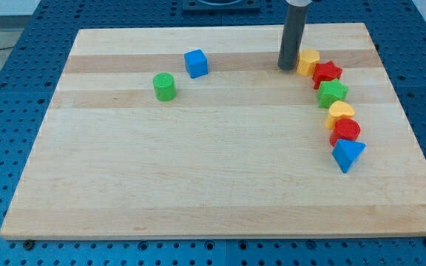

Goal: Place the yellow hexagon above the red star

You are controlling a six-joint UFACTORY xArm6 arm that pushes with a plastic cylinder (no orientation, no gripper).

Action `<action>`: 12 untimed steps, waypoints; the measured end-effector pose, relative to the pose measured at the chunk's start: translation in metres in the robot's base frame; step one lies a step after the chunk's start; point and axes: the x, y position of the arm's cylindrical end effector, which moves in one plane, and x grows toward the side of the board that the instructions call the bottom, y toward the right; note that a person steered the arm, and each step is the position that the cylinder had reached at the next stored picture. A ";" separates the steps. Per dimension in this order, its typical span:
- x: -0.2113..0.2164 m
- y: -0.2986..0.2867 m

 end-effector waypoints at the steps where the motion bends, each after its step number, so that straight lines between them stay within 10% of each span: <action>1: 0.007 0.000; 12: 0.013 -0.002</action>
